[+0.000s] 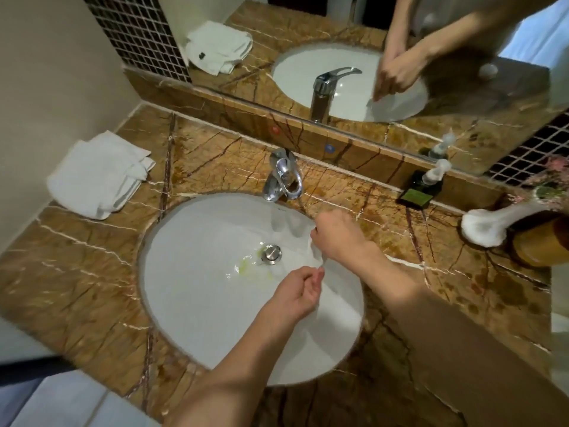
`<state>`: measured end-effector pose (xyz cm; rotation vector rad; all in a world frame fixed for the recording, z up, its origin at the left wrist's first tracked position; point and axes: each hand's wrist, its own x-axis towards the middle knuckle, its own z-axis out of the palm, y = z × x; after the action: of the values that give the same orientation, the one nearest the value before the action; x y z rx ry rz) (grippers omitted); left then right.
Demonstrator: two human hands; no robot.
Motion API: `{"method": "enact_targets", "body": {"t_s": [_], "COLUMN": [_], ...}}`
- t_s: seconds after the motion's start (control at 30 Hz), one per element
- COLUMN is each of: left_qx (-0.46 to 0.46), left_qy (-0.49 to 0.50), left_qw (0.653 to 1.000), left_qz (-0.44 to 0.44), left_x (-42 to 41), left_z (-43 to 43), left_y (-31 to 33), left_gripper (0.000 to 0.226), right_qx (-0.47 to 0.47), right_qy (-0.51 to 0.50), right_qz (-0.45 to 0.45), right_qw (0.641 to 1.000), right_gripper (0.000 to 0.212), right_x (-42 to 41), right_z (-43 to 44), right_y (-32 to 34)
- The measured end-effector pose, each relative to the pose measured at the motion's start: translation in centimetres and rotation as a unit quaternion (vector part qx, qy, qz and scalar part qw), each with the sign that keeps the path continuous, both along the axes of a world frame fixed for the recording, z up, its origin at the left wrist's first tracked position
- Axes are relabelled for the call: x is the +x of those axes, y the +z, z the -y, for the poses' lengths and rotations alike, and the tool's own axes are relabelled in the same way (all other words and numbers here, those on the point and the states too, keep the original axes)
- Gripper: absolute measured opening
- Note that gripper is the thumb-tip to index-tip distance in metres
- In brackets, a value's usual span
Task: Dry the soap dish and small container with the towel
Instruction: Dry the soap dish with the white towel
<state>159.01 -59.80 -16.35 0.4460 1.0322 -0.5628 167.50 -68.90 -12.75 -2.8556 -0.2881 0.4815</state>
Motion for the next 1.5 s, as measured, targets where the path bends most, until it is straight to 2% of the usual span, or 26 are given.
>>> {"method": "enact_targets", "body": {"t_s": [0.1,0.2,0.3,0.47,0.73,0.97,1.1,1.27,1.37,1.43,1.5], "left_qx": [0.017,0.134,0.234,0.317,0.331,0.256,0.258,0.251,0.265,0.288,0.298], "left_qy": [-0.009,-0.044,-0.078,-0.078,-0.059,-0.111,-0.098,-0.047,-0.004,0.029,0.072], "left_qw": [1.0,0.989,0.963,0.933,0.925,0.935,0.935,0.941,0.939,0.938,0.938], "left_qz": [0.009,0.055,0.105,0.15,0.175,0.217,0.223,0.222,0.22,0.188,0.158], "left_x": [-0.5,-0.8,-1.3,-2.6,-3.3,-2.4,-1.5,-1.0,-0.1,1.0,1.6], "left_z": [-1.0,-2.2,-4.2,-9.8,-21.3,-33.4,-38.5,-43.4,-45.8,-47.1,-47.8], "left_y": [0.2,0.0,0.1,-0.1,0.4,2.0,2.6,2.3,1.9,1.6,1.3], "left_gripper": [0.011,0.013,0.016,0.014,0.023,0.03,0.034,0.035,0.036,0.039,0.04], "right_qx": [-0.018,-0.008,0.048,0.155,0.207,0.196,0.229,0.275,0.29,0.283,0.254], "right_qy": [0.024,0.014,-0.041,-0.099,-0.078,-0.069,-0.084,-0.08,-0.109,-0.093,-0.067], "right_qz": [-0.006,-0.047,-0.095,-0.119,-0.116,-0.107,-0.104,-0.105,-0.029,0.005,-0.006], "right_qw": [1.0,0.999,0.993,0.976,0.968,0.972,0.964,0.952,0.95,0.955,0.965], "right_gripper": [0.017,0.02,0.019,0.01,0.021,0.021,0.023,0.026,0.022,0.033,0.049], "right_x": [-0.4,-1.3,-2.3,-4.0,-5.2,-4.4,-3.2,-1.6,1.1,4.0,6.9], "right_z": [-0.6,-0.4,-1.0,-5.6,-16.1,-26.8,-32.1,-37.0,-39.1,-40.1,-41.5], "right_y": [0.1,-1.1,-3.0,-4.6,-3.4,-1.7,-0.9,-1.0,-1.7,-2.3,-2.6]}}
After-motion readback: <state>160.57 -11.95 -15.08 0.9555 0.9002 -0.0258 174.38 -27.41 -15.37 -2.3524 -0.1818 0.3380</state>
